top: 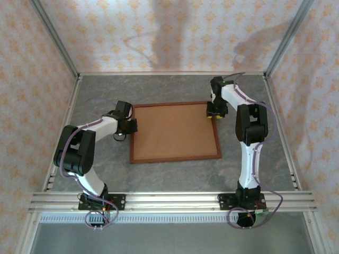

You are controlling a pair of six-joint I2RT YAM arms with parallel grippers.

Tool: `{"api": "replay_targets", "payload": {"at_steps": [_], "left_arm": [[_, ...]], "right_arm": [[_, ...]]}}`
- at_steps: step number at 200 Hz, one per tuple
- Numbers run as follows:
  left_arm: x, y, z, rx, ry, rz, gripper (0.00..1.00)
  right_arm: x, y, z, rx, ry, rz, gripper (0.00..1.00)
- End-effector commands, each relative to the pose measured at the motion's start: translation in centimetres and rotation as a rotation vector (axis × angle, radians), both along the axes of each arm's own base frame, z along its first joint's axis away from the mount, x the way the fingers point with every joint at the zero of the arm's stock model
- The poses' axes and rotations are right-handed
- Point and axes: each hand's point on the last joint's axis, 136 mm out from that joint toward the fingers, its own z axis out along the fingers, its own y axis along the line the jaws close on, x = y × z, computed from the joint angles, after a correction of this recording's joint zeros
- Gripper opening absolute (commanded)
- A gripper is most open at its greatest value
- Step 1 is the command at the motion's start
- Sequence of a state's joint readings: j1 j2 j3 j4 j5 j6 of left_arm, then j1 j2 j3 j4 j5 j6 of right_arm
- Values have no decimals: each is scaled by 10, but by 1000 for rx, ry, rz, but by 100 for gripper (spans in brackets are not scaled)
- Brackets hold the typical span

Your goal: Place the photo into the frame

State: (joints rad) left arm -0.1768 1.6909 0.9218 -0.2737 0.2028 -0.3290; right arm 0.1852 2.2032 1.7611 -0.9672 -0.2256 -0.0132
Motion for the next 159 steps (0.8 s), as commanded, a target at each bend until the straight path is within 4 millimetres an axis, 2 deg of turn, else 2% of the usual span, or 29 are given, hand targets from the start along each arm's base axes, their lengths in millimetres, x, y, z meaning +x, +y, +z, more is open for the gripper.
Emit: {"api": "replay_targets", "payload": {"at_steps": [1, 42, 75, 95, 121, 141, 159], "left_arm": [[-25, 5, -20, 40, 107, -20, 6], [-25, 4, -20, 40, 108, -25, 5], [-24, 4, -19, 41, 105, -27, 5], [-25, 4, -19, 44, 106, -27, 5], [-25, 5, -19, 45, 109, -25, 5], [-26, 6, -19, 50, 105, -24, 5], [-26, 5, -18, 48, 105, -24, 5]], "right_arm": [[-28, 25, -36, -24, 131, 57, 43], [-29, 42, -35, -3, 137, 94, 45], [-29, 44, -35, 2, 146, 97, 45], [-21, 49, -17, 33, 92, 99, 45], [-8, 52, 23, 112, -18, 62, 50], [-5, 37, 46, 116, -80, -1, 51], [-12, 16, 54, 81, -107, -79, 50]]}}
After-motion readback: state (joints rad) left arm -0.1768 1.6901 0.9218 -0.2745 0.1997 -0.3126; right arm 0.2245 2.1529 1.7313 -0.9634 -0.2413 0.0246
